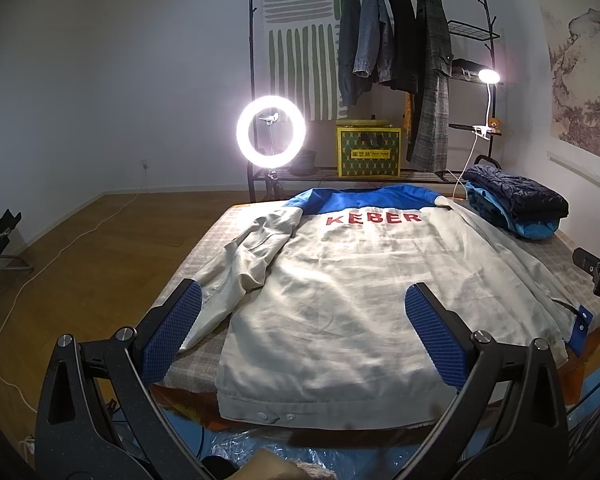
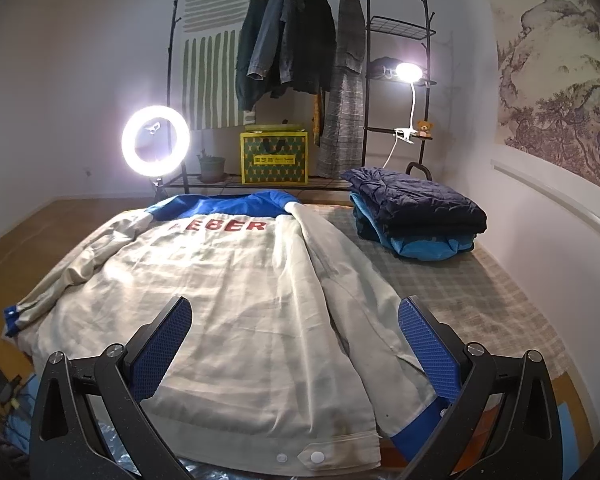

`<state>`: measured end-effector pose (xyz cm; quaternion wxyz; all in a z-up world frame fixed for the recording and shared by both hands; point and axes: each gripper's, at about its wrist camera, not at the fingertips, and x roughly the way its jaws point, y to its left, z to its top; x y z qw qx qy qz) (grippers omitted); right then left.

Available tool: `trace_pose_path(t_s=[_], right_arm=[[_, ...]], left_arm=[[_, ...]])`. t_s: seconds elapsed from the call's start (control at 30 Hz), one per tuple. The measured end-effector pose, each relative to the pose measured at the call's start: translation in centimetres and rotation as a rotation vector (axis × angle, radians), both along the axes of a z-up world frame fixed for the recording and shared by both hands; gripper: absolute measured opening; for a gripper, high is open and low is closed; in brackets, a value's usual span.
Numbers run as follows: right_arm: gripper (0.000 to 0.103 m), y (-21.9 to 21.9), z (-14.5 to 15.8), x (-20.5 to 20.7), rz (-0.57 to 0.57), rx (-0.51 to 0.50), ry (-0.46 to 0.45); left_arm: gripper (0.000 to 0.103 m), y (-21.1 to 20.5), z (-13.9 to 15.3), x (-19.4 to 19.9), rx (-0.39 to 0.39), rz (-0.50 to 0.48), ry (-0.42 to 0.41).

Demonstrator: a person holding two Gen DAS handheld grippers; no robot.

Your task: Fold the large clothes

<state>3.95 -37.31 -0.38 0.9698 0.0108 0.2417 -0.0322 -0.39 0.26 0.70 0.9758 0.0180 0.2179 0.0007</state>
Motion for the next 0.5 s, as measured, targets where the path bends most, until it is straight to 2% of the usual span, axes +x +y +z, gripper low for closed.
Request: trace_pose_path(t_s=[0.13,0.5], right_arm=[[0.103,0.0,0.1,-0.1,0.003,0.003,-0.003],[0.103,0.0,0.3,-0.1,0.005,0.005,-0.004]], left_arm=[[0.103,0.6,1.0,0.7,-0.004,0.001,-0.001],[0.103,-0.1,1.3,0.6,0.004,0.000,-0.012]])
